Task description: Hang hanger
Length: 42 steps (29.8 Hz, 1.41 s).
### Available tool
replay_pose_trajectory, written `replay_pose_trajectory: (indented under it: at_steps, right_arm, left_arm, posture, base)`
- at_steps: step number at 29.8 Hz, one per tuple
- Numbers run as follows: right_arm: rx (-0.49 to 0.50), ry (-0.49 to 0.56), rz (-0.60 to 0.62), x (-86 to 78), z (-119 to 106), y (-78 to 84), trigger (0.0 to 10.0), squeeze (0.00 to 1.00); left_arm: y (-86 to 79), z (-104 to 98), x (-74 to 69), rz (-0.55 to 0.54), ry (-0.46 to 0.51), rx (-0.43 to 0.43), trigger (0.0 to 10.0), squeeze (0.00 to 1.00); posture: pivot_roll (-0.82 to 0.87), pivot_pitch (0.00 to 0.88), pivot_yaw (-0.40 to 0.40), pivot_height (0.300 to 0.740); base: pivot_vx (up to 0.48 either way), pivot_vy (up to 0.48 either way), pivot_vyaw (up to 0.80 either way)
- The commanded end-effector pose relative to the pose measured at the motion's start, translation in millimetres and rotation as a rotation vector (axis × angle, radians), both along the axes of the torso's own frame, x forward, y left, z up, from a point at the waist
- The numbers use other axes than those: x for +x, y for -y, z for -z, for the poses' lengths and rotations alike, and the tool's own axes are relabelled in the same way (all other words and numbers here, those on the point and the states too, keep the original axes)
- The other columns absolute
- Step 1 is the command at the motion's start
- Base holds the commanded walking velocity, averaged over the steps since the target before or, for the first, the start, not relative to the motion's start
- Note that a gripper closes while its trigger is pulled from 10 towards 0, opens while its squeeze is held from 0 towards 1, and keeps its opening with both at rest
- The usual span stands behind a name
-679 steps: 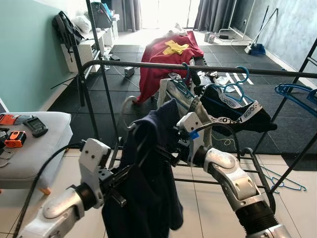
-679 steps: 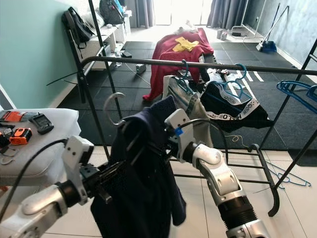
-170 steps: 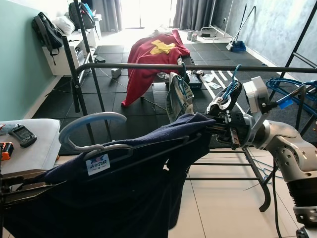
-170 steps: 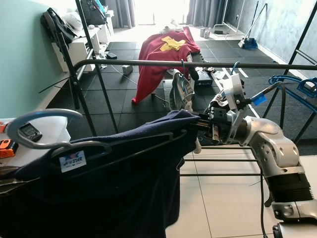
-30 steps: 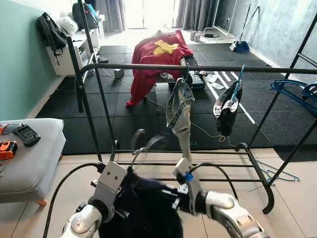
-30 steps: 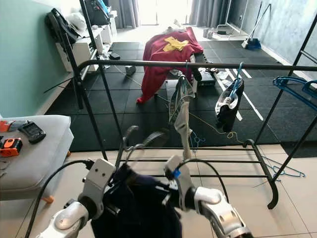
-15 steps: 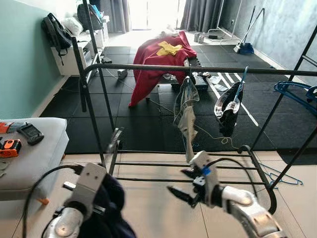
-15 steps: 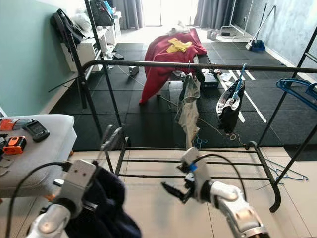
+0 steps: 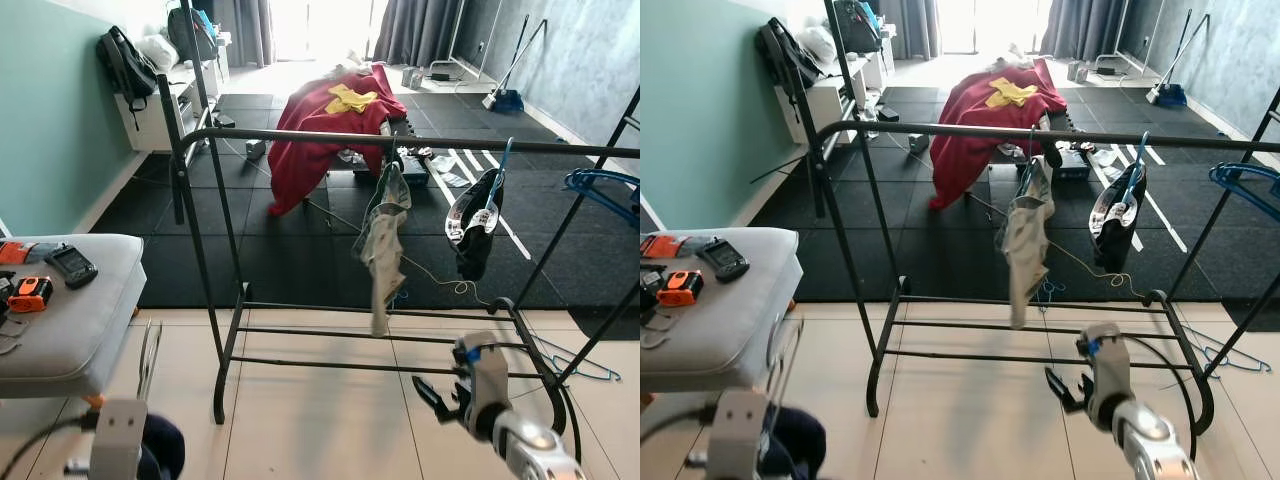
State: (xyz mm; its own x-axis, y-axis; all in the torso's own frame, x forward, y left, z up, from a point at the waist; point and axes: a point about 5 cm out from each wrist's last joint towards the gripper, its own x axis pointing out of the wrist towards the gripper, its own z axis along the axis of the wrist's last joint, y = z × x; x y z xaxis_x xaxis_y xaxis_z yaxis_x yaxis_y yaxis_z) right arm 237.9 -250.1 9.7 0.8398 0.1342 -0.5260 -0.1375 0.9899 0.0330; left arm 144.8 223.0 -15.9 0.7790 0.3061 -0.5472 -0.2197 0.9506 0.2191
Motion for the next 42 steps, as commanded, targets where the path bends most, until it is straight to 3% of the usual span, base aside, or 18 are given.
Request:
replay_pose_trajectory:
  at_steps: [1,5,8,17,23,34,42]
  right_arm:
    - [0.006,0.013,0.034,-1.5,0.7,3.6,10.0,0.00]
    - [-0.110,-0.039,0.002,-19.6,21.7,-1.7,10.0,0.00]
    - [-0.205,-0.015,-0.085,-31.4,30.2,-12.1,10.0,0.00]
    - [-0.218,0.060,-0.081,-22.2,21.1,-14.6,10.0,0.00]
    - [-0.310,0.107,-0.081,-23.5,19.3,-18.6,10.0,0.00]
    - [-0.339,0.105,-0.080,-24.9,25.5,-20.0,10.0,0.00]
    - [-0.343,0.073,-0.030,-25.9,33.6,-19.5,10.0,0.00]
  left_arm:
    - [0.0,3.8,-3.5,-0.016,-0.001,-0.010,10.0,0.00]
    - [10.0,16.4,-21.4,-0.059,-0.029,-0.030,10.0,0.00]
    - [10.5,16.8,-25.0,-0.074,-0.001,-0.028,10.0,0.00]
    - [8.6,11.7,-20.4,-0.082,0.073,-0.009,10.0,0.00]
    - [4.9,14.5,-22.0,-0.103,0.072,0.061,10.0,0.00]
    - [4.3,19.3,-23.0,-0.121,0.076,0.062,10.0,0.00]
    - [3.5,33.6,-28.9,-0.108,0.039,0.066,10.0,0.00]
  posture:
    - [-0.02,0.000,-0.004,0.740]
    - [-0.01,0.028,-0.008,0.740]
    - [0.00,0.050,-0.004,0.740]
    - [0.02,0.080,0.004,0.740]
    - [0.02,0.088,0.006,0.740]
    - [0.03,0.065,-0.001,0.740]
    - [0.02,0.006,-0.009,0.740]
  base:
    - [0.000,0.000,0.00]
    - [0.000,0.000,0.00]
    - [0.000,0.000,0.00]
    - [0.000,0.000,0.00]
    - [0.000,0.000,0.00]
    - [0.000,0.000,0.00]
    - [0.000,0.000,0.00]
